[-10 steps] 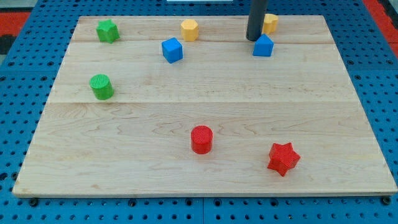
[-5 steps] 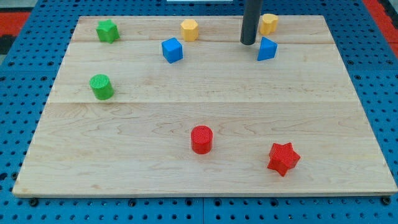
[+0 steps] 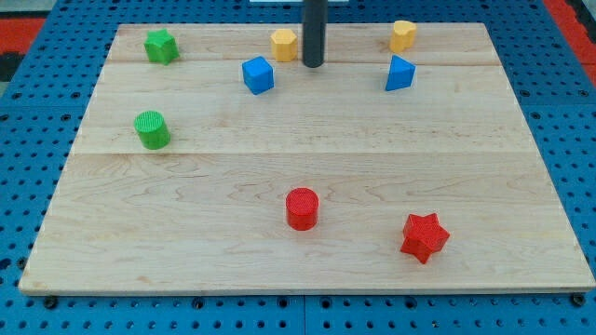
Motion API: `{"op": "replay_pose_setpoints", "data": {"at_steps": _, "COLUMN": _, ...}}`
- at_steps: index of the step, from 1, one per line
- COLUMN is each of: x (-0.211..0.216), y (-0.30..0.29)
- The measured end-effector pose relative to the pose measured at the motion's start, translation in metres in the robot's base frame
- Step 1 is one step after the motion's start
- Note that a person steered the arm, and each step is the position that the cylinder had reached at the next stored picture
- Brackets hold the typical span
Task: Slide the blue cube to the center left
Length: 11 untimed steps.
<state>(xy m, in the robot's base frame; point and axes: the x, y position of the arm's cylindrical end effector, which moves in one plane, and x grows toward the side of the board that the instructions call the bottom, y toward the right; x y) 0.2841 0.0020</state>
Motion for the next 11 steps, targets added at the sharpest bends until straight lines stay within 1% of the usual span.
{"op": "replay_pose_setpoints", "data": {"at_steps": 1, "x": 0.017, "y": -0.024}}
{"op": "replay_pose_setpoints", "data": {"at_steps": 2, "x": 0.014, "y": -0.078}}
{"op": "replay_pose_setpoints", "data": {"at_steps": 3, "x": 0.028, "y": -0.115}}
{"op": "replay_pose_setpoints", "data": {"at_steps": 4, "x": 0.039, "y": -0.185}}
{"op": "replay_pose_setpoints", "data": {"at_steps": 5, "x": 0.051, "y": -0.208}}
{"op": "replay_pose_setpoints", "data": {"at_steps": 6, "x": 0.065, "y": -0.22}}
{"op": "replay_pose_setpoints", "data": {"at_steps": 9, "x": 0.068, "y": -0.224}}
{"op": "replay_pose_setpoints", "data": {"at_steps": 10, "x": 0.082, "y": -0.224}}
{"op": "replay_pose_setpoints", "data": {"at_steps": 11, "x": 0.082, "y": -0.175}}
